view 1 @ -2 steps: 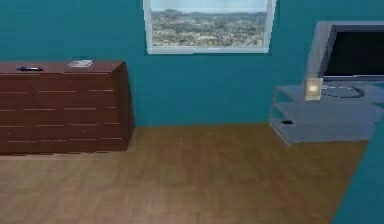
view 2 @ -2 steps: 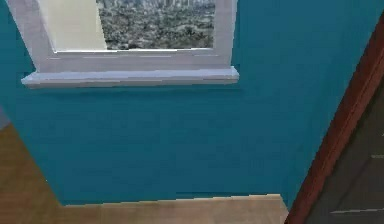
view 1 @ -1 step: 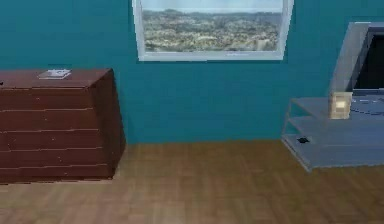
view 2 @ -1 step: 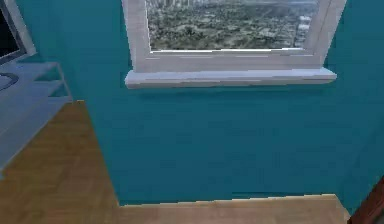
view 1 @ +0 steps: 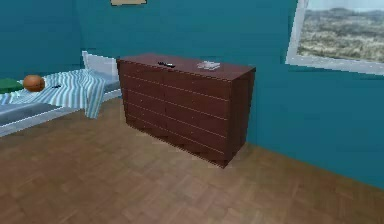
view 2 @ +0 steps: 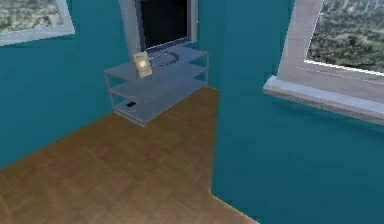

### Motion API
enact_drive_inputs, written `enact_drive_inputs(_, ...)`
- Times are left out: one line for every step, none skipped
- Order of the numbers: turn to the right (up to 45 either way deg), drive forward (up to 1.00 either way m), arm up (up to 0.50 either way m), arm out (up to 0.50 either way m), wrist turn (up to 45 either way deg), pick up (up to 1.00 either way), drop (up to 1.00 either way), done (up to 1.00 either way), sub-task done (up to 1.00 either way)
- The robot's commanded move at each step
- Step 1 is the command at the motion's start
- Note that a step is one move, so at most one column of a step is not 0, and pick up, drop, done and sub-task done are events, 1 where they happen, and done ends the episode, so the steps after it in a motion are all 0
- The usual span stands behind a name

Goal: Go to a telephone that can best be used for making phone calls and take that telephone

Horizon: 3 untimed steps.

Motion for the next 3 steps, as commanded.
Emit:
enact_drive_inputs(0.0, 0.50, 0.00, 0.00, 0.0, 0.00, 0.00, 0.00, 0.00)
enact_drive_inputs(-45.0, 0.00, 0.00, 0.00, 0.0, 0.00, 0.00, 0.00, 0.00)
enact_drive_inputs(0.0, 1.00, 0.00, 0.00, 0.0, 0.00, 0.00, 0.00, 0.00)
